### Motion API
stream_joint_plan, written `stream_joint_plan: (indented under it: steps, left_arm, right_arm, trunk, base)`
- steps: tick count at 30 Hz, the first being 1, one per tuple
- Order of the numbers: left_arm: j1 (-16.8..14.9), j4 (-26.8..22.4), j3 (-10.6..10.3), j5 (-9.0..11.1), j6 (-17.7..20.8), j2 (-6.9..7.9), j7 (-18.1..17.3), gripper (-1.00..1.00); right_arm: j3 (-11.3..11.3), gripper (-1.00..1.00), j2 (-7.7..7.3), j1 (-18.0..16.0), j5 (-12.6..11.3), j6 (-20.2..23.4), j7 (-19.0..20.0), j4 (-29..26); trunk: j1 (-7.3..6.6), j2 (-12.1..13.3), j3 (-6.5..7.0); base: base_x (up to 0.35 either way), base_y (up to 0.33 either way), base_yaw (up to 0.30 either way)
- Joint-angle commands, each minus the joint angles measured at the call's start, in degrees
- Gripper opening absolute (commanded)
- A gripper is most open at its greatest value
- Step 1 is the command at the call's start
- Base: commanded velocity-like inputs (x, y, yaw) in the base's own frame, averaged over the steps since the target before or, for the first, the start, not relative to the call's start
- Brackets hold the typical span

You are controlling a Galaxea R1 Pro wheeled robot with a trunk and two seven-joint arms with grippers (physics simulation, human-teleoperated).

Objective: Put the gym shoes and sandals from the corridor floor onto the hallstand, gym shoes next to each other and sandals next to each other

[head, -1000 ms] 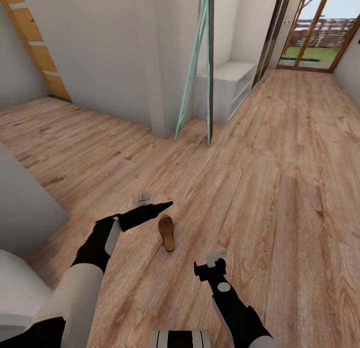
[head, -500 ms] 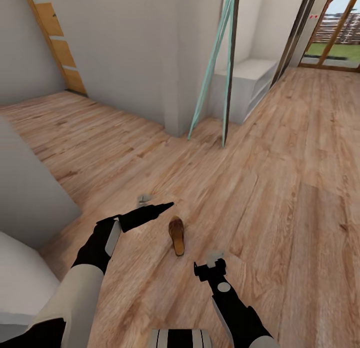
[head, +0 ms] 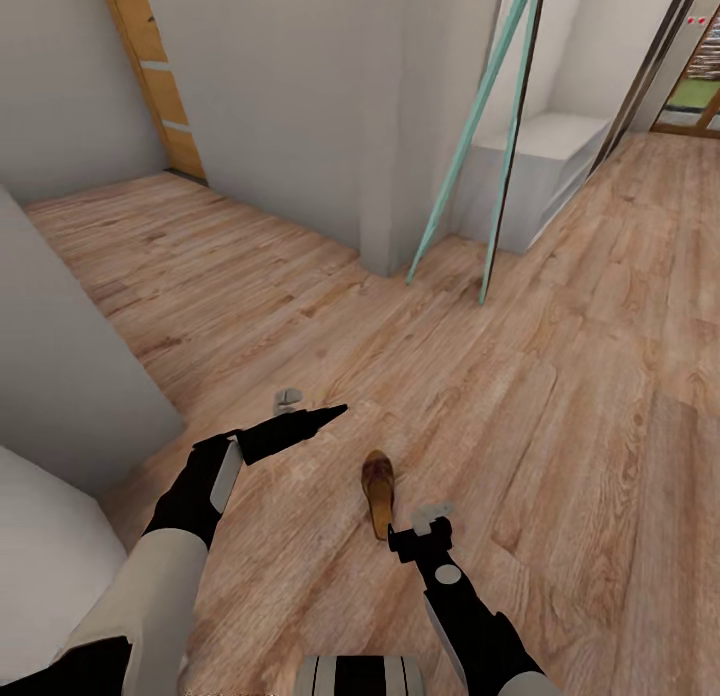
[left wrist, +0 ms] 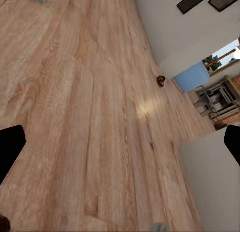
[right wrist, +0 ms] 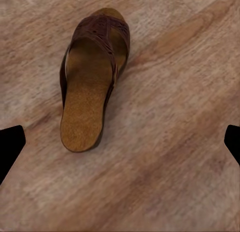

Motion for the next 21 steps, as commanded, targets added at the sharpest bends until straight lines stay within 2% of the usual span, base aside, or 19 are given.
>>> stream_joint_plan:
  steps: [1, 5, 12, 21]
  left_arm:
    - [-0.04, 0.0, 0.19, 0.11, 0.47, -0.03, -0.19, 1.0]
    - [-1.02, -0.37, -0.42, 0.33, 0.86, -1.0, -0.17, 1.0]
    - [-3.17, -0.43, -0.51, 0.31, 1.63, -1.88, 0.11, 1.0]
    - [-5.36, -0.47, -1.45, 0.64, 3.07, -1.76, 0.14, 1.0]
  right_arm:
    - [0.13, 1.0, 0.0, 0.03, 0.59, 0.35, -0.3, -0.09]
    - [0.19, 1.0, 0.0, -0.01, 0.59, 0.23, -0.02, 0.03]
    - [0.19, 1.0, 0.0, -0.01, 0.54, 0.24, -0.02, -0.05]
    - [0.12, 1.0, 0.0, -0.01, 0.51, 0.24, -0.02, -0.25]
  trunk:
    - [-0.01, -0.02, -0.11]
    - [-0.01, -0.02, -0.17]
    - [-0.01, -0.02, -0.17]
    - [-0.01, -0.02, -0.17]
  base:
    - [0.022, 0.002, 0.176]
    - [0.004, 0.0, 0.04]
    - [0.0, 0.0, 0.0]
    - [0.0, 0.0, 0.0]
